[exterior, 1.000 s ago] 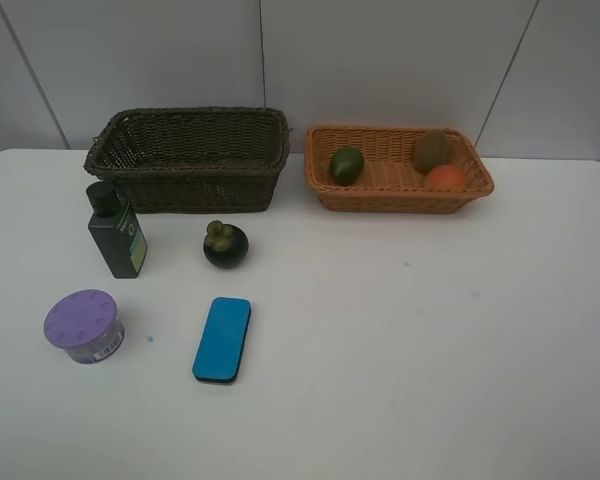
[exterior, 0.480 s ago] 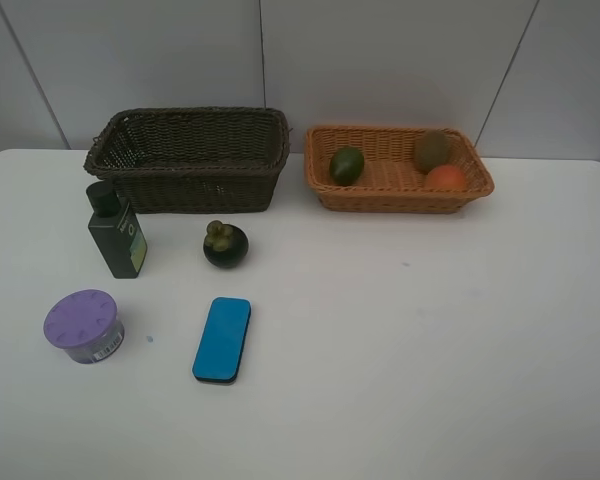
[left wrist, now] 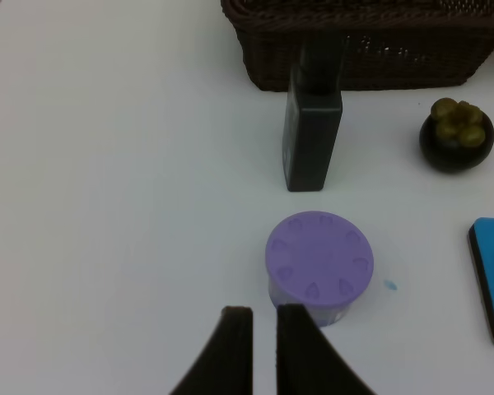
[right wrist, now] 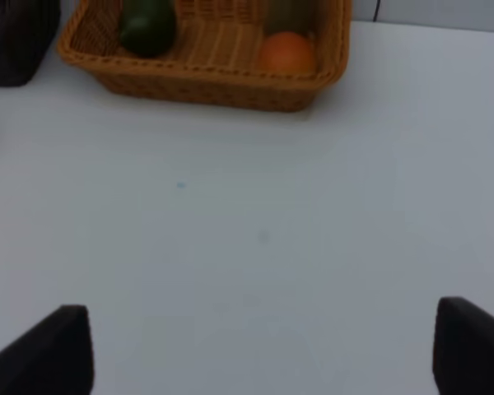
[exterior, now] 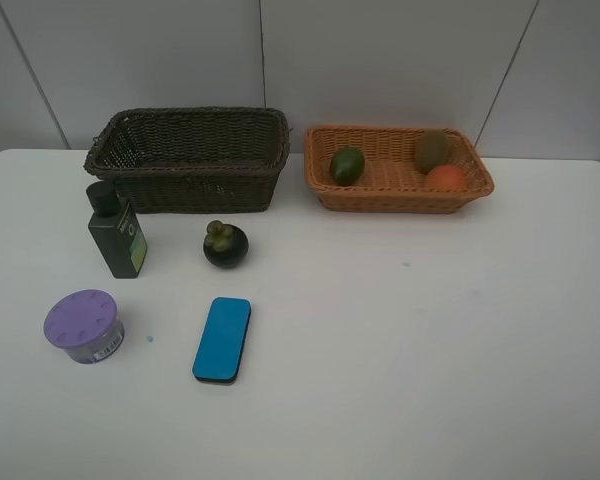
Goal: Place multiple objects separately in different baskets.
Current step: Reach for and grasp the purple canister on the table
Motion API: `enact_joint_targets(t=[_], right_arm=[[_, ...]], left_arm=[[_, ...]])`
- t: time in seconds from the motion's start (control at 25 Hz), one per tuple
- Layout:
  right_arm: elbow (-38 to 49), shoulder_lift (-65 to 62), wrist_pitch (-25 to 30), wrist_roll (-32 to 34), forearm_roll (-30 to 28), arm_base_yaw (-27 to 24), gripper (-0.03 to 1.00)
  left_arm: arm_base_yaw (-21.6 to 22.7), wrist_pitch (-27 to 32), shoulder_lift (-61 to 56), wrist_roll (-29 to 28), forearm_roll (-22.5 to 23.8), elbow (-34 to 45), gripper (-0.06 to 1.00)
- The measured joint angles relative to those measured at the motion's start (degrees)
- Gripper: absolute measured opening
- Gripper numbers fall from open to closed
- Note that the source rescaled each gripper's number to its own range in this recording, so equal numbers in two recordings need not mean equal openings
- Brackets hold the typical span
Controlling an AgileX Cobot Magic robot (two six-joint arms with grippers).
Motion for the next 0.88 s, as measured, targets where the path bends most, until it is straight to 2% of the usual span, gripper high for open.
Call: enact_joint_targets(t=[0.4,0.88], right_arm=[[1.93,-6.21,-0.61,0.0,-1.65,-4.12,1.0],[1.93,-6.78,-0.66,0.86,-3.33,-4.34,1.0]], left_arm=[[0.0,0.0,0.0,0.0,0.0,0.0,0.0],[0.0,0.0,0.0,0.0,0.0,0.0,0.0]])
